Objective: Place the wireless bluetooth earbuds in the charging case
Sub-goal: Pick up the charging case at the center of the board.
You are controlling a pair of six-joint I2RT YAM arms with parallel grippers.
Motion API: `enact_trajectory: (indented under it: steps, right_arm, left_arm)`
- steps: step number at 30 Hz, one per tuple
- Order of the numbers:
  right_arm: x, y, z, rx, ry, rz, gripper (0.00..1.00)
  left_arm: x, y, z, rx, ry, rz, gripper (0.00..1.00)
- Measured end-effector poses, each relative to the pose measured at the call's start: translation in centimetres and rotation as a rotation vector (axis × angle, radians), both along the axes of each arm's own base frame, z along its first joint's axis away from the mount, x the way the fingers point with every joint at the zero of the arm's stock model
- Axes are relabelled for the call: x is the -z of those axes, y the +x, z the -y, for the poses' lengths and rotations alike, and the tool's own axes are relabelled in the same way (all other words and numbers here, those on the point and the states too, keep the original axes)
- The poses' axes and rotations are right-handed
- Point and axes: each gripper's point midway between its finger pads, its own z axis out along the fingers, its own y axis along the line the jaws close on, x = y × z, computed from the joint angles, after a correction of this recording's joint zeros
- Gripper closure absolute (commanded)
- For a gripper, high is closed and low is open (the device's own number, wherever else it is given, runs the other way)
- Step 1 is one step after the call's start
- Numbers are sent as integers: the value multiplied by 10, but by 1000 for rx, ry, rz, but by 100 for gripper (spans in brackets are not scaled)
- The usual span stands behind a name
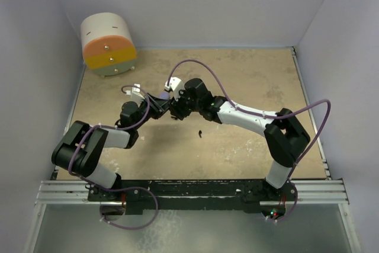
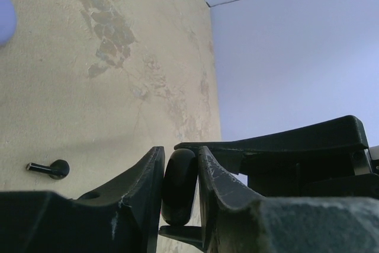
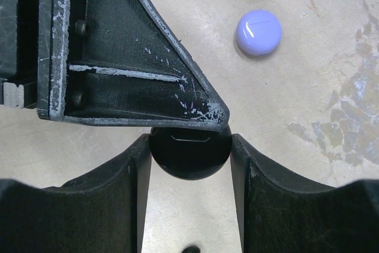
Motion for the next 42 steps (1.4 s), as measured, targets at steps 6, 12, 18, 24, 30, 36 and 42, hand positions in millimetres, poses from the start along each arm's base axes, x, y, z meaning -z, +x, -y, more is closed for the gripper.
enact_trajectory:
  steps: [6, 12, 18, 24, 30, 36, 42]
  right_arm:
    - [1, -2, 0, -3, 0, -11, 100]
    - [2, -3, -1, -2, 7, -25, 100]
    - [3, -2, -4, 9, 19, -44, 72]
    - [-1, 0, -4, 18, 34, -58, 47]
    - [-4, 2, 0, 46, 43, -63, 39]
    - [-44, -16, 21, 87, 127, -35, 24]
    - [-115, -27, 42, 160, 296, 51, 19]
  left_arm:
    - [1, -1, -1, -3, 0, 1, 83]
    - [2, -3, -2, -8, -3, 1, 100]
    - [4, -1, -5, -26, -5, -5, 100]
    - [1, 1, -6, -43, -24, -10, 100]
    - [1, 8, -5, -46, -53, -30, 100]
    - [-2, 15, -7, -53, -74, -32, 100]
    - [-7, 21, -7, -57, -75, -25, 100]
